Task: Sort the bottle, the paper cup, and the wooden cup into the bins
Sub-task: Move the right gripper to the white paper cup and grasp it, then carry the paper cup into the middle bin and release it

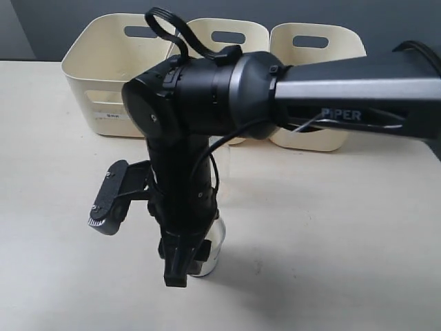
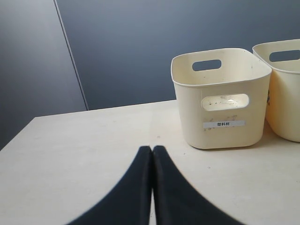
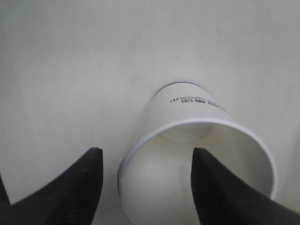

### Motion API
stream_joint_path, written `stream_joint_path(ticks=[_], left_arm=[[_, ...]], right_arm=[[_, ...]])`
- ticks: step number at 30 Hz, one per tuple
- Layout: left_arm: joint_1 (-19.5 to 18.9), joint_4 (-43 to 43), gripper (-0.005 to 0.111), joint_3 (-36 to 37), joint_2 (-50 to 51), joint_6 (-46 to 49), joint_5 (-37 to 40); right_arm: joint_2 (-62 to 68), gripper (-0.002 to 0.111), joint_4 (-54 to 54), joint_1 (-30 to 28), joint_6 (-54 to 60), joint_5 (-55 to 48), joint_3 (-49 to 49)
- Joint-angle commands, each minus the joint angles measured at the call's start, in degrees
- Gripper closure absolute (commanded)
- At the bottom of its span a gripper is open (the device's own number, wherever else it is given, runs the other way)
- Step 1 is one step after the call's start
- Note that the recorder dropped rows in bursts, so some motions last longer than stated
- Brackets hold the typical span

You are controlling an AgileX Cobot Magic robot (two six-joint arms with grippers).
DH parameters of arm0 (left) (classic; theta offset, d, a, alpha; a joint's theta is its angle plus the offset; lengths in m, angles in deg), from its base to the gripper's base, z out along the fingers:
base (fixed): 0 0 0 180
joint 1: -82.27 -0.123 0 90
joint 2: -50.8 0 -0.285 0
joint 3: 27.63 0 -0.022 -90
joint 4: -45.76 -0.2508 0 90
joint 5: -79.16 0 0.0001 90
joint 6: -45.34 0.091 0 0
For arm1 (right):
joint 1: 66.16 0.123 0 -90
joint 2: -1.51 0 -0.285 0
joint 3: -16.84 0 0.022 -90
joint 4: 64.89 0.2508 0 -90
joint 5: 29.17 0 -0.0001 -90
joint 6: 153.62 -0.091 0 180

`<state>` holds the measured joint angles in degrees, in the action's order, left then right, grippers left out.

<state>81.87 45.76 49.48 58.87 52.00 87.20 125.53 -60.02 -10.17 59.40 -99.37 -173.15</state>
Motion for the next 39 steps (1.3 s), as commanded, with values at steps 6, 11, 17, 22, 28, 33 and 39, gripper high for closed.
stream_joint_path(ticks=[6,11,17,22,28,33,39], left_arm=[[0.0,0.0,0.107,0.1,-0.3,-0.1,-0.3],[0.0,0.0,0.107,0.1,-0.3,-0.1,-0.3],[0.0,0.0,0.107,0.1,-0.3,-0.1,-0.3],[0.0,0.0,0.107,0.1,-0.3,-0.1,-0.3],[0.0,0.0,0.107,0.1,-0.3,-0.1,-0.3],[0.0,0.0,0.107,0.1,-0.3,-0.1,-0.3],[0.0,0.0,0.107,0.1,-0.3,-0.1,-0.3]], right_arm=[[2.8,0.107,0.1,0.0,4.6,0.2,0.2],[-1.5,0.109,-0.6,0.0,6.0,0.2,0.1],[-13.1,0.109,-6.0,0.0,5.9,0.2,0.1],[-22.6,0.109,-15.5,0.0,3.2,0.2,0.1],[-29.6,0.109,-20.7,-2.8,-0.7,3.8,0.1],[-30.6,0.109,-15.1,-12.9,-1.1,7.3,0.1],[-28.7,0.109,-1.3,-22.4,-1.1,22.8,0.1]])
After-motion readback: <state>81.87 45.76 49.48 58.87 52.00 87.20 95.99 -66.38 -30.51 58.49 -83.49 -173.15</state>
